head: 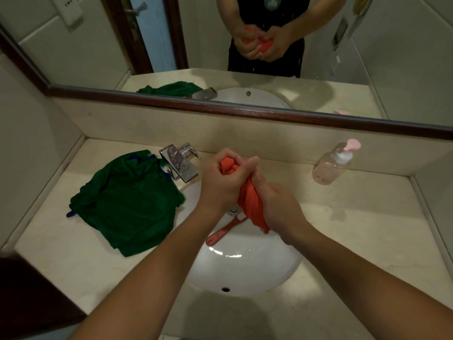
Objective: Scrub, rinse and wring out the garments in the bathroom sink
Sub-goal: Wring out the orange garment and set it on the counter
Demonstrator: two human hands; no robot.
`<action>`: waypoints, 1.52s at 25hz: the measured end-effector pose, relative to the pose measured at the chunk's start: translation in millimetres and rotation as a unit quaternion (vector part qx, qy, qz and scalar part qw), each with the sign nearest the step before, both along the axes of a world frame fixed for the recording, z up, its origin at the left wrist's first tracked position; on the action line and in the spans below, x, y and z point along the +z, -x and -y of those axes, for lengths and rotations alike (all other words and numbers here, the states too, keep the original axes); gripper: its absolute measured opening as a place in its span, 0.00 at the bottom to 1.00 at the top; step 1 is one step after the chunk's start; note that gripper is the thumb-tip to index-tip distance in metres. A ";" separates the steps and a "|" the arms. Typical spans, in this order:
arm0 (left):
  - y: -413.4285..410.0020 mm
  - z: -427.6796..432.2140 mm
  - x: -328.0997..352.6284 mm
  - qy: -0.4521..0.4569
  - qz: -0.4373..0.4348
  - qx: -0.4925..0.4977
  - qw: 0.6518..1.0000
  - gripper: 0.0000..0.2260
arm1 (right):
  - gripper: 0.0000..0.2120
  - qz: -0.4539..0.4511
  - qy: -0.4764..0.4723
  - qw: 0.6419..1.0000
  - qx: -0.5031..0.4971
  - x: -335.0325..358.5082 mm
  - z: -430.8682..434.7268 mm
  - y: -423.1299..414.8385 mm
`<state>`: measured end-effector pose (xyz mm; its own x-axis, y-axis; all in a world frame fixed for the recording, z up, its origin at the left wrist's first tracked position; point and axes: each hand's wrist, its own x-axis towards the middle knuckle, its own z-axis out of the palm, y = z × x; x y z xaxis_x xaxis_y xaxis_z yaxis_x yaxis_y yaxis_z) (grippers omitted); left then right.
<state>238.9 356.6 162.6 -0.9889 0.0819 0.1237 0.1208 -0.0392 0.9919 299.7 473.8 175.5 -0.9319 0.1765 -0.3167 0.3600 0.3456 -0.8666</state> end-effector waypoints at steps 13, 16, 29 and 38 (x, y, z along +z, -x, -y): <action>5.2 -24.1 -44.7 0.081 0.059 0.160 0.982 0.15 | 0.29 -0.133 -0.270 0.946 0.120 -53.7 -17.0 34.2; 4.3 -23.4 -48.5 0.080 0.093 0.139 0.983 0.14 | 0.28 -0.109 -0.262 0.953 0.102 -53.6 -16.3 30.8; 1.1 14.3 -45.3 0.020 0.025 0.014 0.999 0.07 | 0.24 0.138 0.151 0.979 0.017 -21.6 -22.7 7.1; 8.9 8.4 -38.5 0.091 0.148 -0.056 0.983 0.24 | 0.25 0.081 0.016 0.996 0.037 -41.9 -18.3 16.4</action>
<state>230.0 348.2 124.0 -0.9632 0.1861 -0.1940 -0.1684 0.1448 0.9750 283.3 492.1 133.6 -0.8785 0.0976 -0.4677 0.4702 0.3499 -0.8102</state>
